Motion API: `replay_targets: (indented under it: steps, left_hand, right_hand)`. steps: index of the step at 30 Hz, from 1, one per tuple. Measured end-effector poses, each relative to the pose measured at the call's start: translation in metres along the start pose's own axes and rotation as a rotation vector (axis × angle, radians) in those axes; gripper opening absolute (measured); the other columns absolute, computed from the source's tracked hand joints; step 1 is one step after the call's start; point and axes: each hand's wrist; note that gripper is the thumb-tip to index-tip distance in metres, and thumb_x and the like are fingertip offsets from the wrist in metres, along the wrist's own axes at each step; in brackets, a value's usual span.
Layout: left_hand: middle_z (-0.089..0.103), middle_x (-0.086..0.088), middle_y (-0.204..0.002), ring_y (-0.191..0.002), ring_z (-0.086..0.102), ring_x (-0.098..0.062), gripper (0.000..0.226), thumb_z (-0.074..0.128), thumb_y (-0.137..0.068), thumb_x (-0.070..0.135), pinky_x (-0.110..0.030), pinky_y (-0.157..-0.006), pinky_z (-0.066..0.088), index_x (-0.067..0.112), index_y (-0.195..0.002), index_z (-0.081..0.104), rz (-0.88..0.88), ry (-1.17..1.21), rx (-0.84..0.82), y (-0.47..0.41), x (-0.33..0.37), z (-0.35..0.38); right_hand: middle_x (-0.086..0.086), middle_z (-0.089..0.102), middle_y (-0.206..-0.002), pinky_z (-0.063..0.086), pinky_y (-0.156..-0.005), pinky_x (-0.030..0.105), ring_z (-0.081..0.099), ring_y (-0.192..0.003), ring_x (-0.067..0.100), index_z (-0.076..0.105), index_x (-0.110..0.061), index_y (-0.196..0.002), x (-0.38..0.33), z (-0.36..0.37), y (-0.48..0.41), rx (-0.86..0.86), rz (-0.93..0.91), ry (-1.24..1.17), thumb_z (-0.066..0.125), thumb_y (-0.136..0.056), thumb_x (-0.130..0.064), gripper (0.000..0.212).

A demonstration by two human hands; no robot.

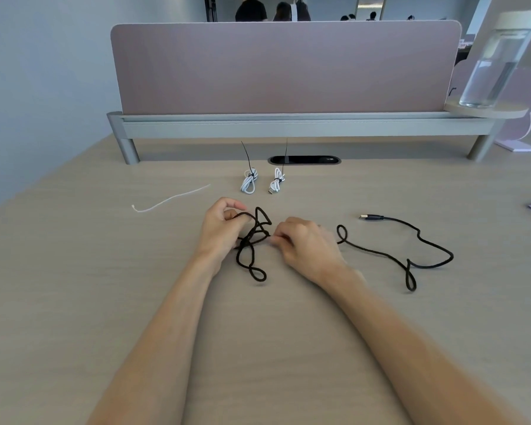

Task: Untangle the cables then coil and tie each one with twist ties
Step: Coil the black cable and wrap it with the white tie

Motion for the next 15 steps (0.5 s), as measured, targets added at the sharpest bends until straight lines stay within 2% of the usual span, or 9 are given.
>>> replay_targets:
  steps: [3,6,9,12,13,15]
  left_hand:
    - [0.046,0.006,-0.056,-0.047,0.041,-0.008,0.023,0.067,-0.074,0.002,-0.022,-0.050,0.033,0.019,-0.086,0.057,0.110,-0.260,0.034,-0.004,-0.005,-0.006]
    - [0.053,0.002,-0.064,-0.060,0.049,-0.009,0.026,0.068,-0.074,0.002,-0.018,-0.053,0.034,0.019,-0.088,0.055,0.226,-0.481,0.076,-0.004,-0.009,-0.006]
    - [0.054,0.000,-0.066,-0.063,0.048,-0.010,0.025,0.067,-0.076,0.000,-0.011,-0.053,0.034,0.018,-0.089,0.055,0.281,-0.470,0.085,-0.005,-0.009,-0.008]
    - [0.055,0.004,-0.065,-0.059,0.046,-0.006,0.030,0.058,-0.075,-0.006,-0.014,-0.059,0.038,0.023,-0.082,0.056,0.259,-0.329,0.035,-0.005,-0.008,-0.004]
    - [0.056,0.007,-0.065,-0.058,0.046,-0.004,0.032,0.054,-0.075,-0.007,-0.016,-0.060,0.039,0.024,-0.081,0.056,0.257,-0.305,0.021,-0.003,-0.007,0.000]
    - [0.054,0.008,-0.064,-0.059,0.046,-0.006,0.033,0.050,-0.074,-0.009,-0.018,-0.059,0.039,0.023,-0.083,0.056,0.275,-0.298,-0.017,0.002,-0.006,0.007]
  right_hand:
    - [-0.003,0.064,-0.098,0.044,-0.068,0.035,0.062,-0.091,0.030,0.064,-0.019,-0.090,0.013,-0.006,-0.002,0.083,0.129,0.112,0.051,-0.093,-0.033,0.019]
    - [0.003,0.064,-0.095,0.043,-0.064,0.035,0.061,-0.084,0.035,0.059,-0.013,-0.086,0.013,-0.008,-0.002,0.138,0.211,0.172,0.050,-0.090,-0.027,0.017]
    - [0.004,0.063,-0.094,0.036,-0.061,0.032,0.059,-0.084,0.035,0.059,-0.011,-0.087,0.011,-0.008,-0.001,0.113,0.233,0.221,0.050,-0.089,-0.023,0.016]
    - [0.004,0.063,-0.099,0.038,-0.071,0.035,0.056,-0.096,0.030,0.064,-0.013,-0.095,0.017,-0.008,-0.002,0.106,0.172,0.329,0.051,-0.085,-0.019,0.017]
    - [0.006,0.063,-0.103,0.040,-0.077,0.037,0.056,-0.100,0.030,0.065,-0.013,-0.101,0.018,-0.006,-0.002,0.113,0.101,0.323,0.053,-0.082,-0.016,0.023]
    - [0.010,0.063,-0.110,0.043,-0.088,0.038,0.057,-0.103,0.032,0.061,-0.009,-0.120,0.015,0.000,-0.001,0.063,-0.061,0.160,0.053,-0.076,-0.012,0.045]
Point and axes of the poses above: each hand's wrist, its own y-axis away from the middle knuckle, its own z-axis out of the palm, x = y × z
